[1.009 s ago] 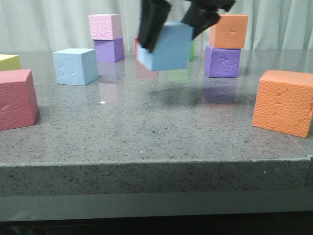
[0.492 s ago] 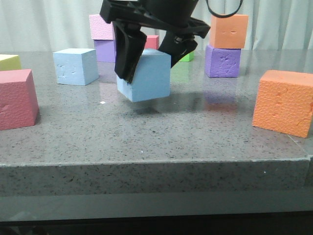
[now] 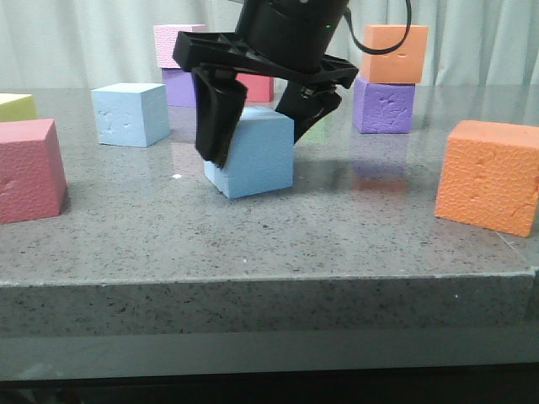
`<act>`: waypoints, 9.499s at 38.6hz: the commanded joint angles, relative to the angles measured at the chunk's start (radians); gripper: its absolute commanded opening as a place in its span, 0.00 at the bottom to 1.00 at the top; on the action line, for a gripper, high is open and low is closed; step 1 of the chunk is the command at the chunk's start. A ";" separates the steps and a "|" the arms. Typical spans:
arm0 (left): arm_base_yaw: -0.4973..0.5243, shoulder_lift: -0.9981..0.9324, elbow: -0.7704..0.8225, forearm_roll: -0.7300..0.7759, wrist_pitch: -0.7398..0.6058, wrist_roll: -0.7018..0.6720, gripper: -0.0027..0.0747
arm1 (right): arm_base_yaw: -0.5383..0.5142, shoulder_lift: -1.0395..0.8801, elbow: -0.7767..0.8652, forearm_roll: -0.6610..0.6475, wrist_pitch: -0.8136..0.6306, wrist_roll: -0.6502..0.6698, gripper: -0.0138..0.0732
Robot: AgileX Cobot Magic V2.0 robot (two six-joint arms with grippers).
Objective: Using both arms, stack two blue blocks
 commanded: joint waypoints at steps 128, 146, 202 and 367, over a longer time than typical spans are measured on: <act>-0.291 1.315 -1.397 -0.144 0.798 0.259 0.90 | -0.449 -1.399 1.056 -0.014 -0.381 -0.019 0.08; -0.291 1.353 -1.397 -0.156 0.826 0.259 0.90 | -0.449 -1.399 1.056 -0.018 -0.381 -0.019 0.08; -0.476 1.031 -1.417 -0.167 0.990 0.195 0.60 | -0.449 -1.399 1.086 -0.018 -0.375 -0.019 0.08; -0.698 -0.454 0.167 -0.120 -0.030 0.147 0.01 | -0.449 -1.399 1.088 -0.018 -0.375 -0.019 0.08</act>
